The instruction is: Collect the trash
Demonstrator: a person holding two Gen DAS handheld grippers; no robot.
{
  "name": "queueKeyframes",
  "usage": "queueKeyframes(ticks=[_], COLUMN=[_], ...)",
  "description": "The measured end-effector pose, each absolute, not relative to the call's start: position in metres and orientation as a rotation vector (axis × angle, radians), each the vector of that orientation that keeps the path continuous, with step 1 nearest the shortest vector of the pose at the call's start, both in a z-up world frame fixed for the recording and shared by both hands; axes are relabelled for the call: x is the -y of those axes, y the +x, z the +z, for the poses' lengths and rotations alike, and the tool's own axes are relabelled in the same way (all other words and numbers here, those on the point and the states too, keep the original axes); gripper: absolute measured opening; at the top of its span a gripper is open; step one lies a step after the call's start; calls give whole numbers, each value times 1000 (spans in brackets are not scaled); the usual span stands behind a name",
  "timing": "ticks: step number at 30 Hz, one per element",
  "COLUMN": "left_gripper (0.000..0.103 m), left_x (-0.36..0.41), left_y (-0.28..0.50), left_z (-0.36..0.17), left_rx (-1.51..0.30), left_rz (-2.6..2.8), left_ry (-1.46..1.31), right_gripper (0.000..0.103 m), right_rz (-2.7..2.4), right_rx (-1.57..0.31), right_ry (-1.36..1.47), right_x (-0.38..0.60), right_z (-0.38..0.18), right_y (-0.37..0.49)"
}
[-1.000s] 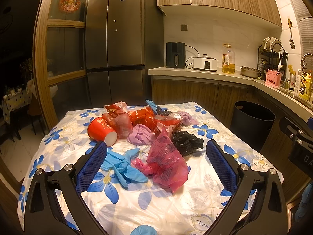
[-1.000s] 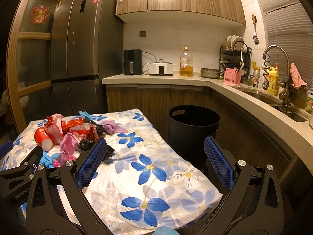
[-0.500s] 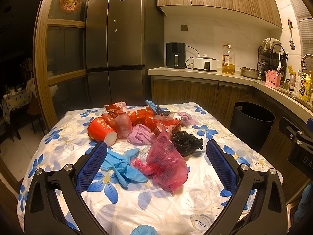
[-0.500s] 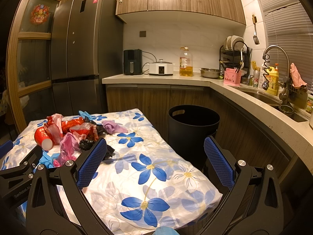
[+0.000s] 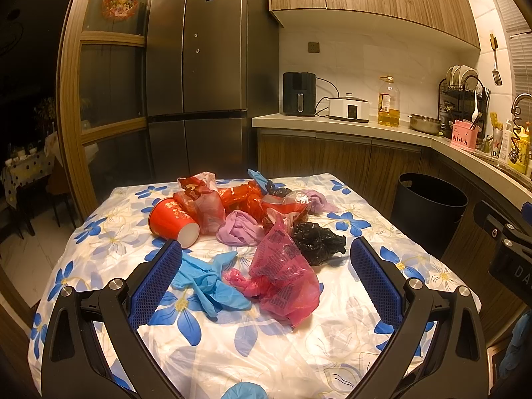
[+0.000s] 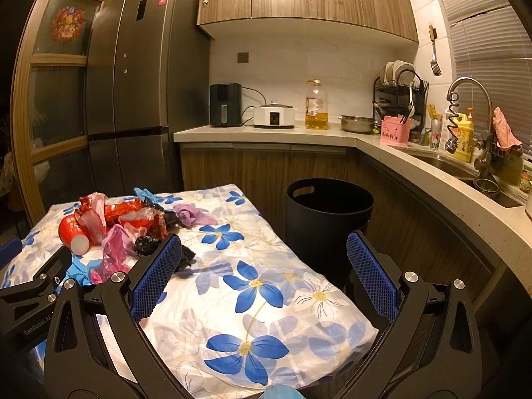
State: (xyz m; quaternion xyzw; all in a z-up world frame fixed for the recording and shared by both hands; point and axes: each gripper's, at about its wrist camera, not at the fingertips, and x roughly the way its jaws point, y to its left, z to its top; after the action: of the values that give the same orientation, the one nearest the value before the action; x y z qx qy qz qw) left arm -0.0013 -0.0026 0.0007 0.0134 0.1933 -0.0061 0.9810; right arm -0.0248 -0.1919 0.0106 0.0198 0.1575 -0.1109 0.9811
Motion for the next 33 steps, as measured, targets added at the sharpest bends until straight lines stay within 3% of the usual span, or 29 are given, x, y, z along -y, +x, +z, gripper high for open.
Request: queueKeyframes(ticks=[33], left_gripper=[98], left_x=[3], left_y=[-3], left_z=[3], left_rx=[-389], left_rz=[-14], left_ry=[20], right_gripper=[99], right_rz=[-222], right_rx=[-323], right_ry=[40], right_x=[192], right_z=[9], right_y=[-22])
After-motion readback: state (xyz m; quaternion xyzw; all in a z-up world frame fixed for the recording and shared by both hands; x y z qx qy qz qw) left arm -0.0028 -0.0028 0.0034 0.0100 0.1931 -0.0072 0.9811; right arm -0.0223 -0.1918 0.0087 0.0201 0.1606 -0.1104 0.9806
